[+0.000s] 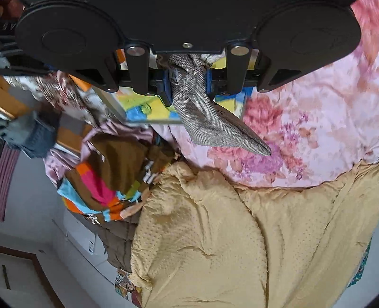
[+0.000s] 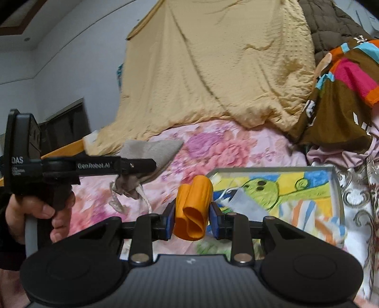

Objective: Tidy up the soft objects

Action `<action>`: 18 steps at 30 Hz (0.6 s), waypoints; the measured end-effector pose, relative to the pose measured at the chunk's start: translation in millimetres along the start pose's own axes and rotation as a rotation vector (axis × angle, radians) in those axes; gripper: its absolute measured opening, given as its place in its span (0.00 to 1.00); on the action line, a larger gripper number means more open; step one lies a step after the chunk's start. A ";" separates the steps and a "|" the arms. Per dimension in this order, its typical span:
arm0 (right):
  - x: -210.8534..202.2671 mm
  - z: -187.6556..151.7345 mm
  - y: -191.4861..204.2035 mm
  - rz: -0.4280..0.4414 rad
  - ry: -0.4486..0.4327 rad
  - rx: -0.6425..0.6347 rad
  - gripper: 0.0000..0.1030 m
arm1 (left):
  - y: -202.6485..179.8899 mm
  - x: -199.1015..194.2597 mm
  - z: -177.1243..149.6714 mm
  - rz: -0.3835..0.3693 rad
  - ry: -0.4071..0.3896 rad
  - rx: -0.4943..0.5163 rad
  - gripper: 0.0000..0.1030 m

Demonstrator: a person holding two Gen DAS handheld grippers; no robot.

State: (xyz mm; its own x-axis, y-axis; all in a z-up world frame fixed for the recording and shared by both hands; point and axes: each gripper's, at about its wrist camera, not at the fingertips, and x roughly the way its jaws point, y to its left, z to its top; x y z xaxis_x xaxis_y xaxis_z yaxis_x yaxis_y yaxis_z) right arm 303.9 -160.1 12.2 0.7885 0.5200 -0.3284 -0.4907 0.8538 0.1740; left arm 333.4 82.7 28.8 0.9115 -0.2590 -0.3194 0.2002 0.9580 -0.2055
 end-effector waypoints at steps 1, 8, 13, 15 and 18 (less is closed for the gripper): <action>7.6 2.4 -3.5 -0.013 -0.002 0.002 0.33 | 2.6 9.6 5.5 0.000 -0.003 -0.005 0.29; 57.3 13.1 -20.5 -0.042 0.028 0.001 0.34 | 11.6 70.7 19.6 0.005 0.006 -0.006 0.29; 88.1 15.3 -25.8 -0.041 0.091 0.012 0.35 | 17.8 104.0 11.7 0.003 0.053 -0.059 0.29; 98.7 14.1 -26.4 -0.046 0.121 0.006 0.36 | 20.9 115.1 5.1 0.001 0.092 -0.080 0.29; 111.2 10.0 -24.9 -0.060 0.165 -0.027 0.36 | 24.3 124.5 -6.6 -0.003 0.153 -0.090 0.29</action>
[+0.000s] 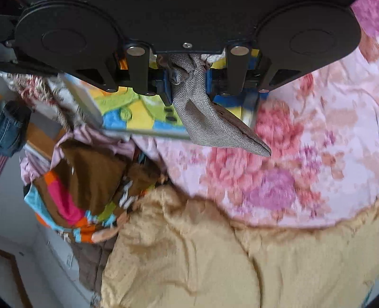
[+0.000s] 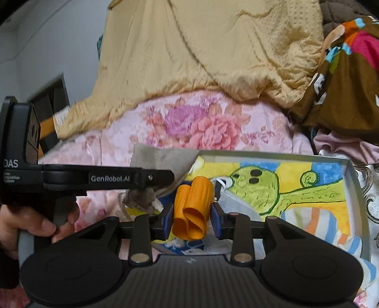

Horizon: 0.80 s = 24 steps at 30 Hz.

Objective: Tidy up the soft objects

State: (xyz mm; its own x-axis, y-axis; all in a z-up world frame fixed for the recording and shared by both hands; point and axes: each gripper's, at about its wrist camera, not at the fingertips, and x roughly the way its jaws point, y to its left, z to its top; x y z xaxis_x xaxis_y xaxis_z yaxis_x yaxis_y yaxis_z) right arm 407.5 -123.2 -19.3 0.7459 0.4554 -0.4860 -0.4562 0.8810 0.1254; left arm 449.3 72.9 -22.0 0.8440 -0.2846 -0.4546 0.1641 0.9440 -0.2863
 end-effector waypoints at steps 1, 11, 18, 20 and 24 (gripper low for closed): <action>2.5 -1.0 1.5 -0.005 0.010 -0.014 0.36 | 1.8 2.7 -3.0 -0.003 0.017 0.003 0.29; 27.8 -6.2 10.8 -0.048 0.104 -0.135 0.39 | 13.5 20.5 -23.4 -0.027 0.158 0.054 0.30; 37.2 -5.2 10.4 -0.073 0.141 -0.142 0.45 | 21.5 26.6 -22.8 -0.031 0.176 0.022 0.34; 37.8 -5.5 10.9 -0.075 0.144 -0.146 0.47 | 21.1 27.0 -22.9 -0.025 0.176 0.033 0.35; 37.8 -6.2 12.3 -0.080 0.147 -0.151 0.52 | 22.2 27.4 -22.2 -0.009 0.183 0.027 0.38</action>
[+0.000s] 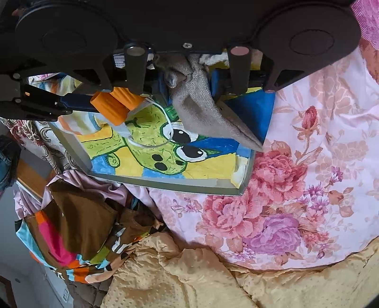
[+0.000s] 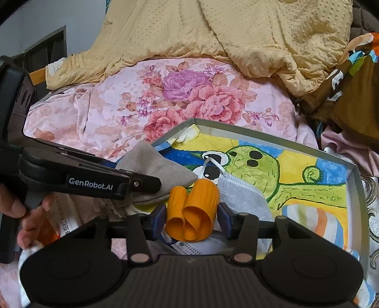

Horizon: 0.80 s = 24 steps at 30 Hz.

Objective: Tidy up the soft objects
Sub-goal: 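Open the left tool to drop the pouch into the tray while the right tool drops the strap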

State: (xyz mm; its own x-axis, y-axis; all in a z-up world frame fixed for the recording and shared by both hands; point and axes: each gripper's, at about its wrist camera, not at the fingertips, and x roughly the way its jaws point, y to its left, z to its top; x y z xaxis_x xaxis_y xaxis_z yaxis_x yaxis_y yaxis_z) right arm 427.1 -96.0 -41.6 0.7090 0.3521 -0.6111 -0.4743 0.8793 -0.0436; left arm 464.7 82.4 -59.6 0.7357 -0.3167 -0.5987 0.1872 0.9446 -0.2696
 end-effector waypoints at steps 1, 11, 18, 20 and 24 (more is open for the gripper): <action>0.1 -0.1 0.3 0.000 0.000 -0.002 0.54 | 0.1 -0.2 -0.1 0.003 0.000 0.001 0.39; -8.4 1.0 -2.0 -0.029 -0.014 -0.014 0.71 | 4.4 -15.8 0.7 0.028 -0.047 -0.028 0.69; -26.3 3.4 -4.4 -0.057 -0.049 -0.013 0.84 | 4.8 -37.3 0.4 0.059 -0.099 -0.056 0.79; -30.2 3.4 -4.5 -0.066 -0.053 -0.009 0.88 | 4.7 -46.0 -2.4 0.066 -0.111 -0.075 0.81; -30.4 2.9 -0.8 -0.108 -0.043 -0.033 0.97 | 1.8 -61.5 -7.5 0.076 -0.130 -0.093 0.85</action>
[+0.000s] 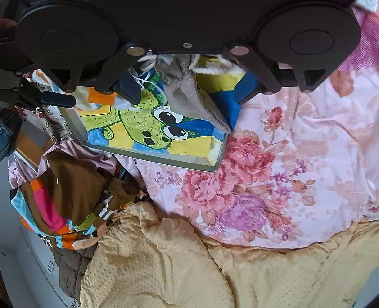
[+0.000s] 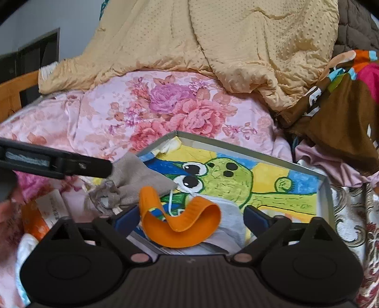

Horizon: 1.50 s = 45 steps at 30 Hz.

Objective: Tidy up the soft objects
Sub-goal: 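Open the left tool to drop the pouch into the tray while the right tool drops the strap, then withdraw both open tools from the tray back toward the scattered items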

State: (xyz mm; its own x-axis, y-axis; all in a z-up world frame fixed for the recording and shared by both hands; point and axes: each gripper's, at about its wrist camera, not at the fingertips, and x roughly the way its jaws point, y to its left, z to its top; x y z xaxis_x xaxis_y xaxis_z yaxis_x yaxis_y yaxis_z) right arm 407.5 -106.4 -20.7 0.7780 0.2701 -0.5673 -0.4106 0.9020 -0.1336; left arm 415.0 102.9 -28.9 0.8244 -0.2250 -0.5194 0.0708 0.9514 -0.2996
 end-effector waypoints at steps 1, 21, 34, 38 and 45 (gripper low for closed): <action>2.2 -0.1 1.4 -0.007 0.012 -0.006 0.97 | -1.1 -3.8 -0.6 0.002 -0.003 0.000 0.85; 6.6 18.7 -19.4 0.054 0.152 0.276 0.99 | -11.8 -64.8 0.8 0.032 -0.037 -0.001 0.92; -65.5 31.8 -17.5 0.038 0.003 0.288 1.00 | -19.7 -109.8 3.8 0.049 -0.090 0.010 0.96; -104.0 32.4 -9.9 0.045 -0.067 0.279 1.00 | -26.6 -134.0 -1.9 0.048 -0.126 0.014 0.99; -164.2 26.4 11.7 0.023 -0.153 0.205 1.00 | -40.2 -179.2 -17.5 0.037 -0.164 0.014 0.99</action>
State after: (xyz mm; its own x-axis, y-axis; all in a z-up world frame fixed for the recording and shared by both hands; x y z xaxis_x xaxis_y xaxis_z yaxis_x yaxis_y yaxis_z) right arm 287.5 -131.3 92.4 0.8388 0.3252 -0.4365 -0.3360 0.9403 0.0548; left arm 254.6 101.3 62.3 0.9073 -0.1532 -0.3917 0.0454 0.9615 -0.2711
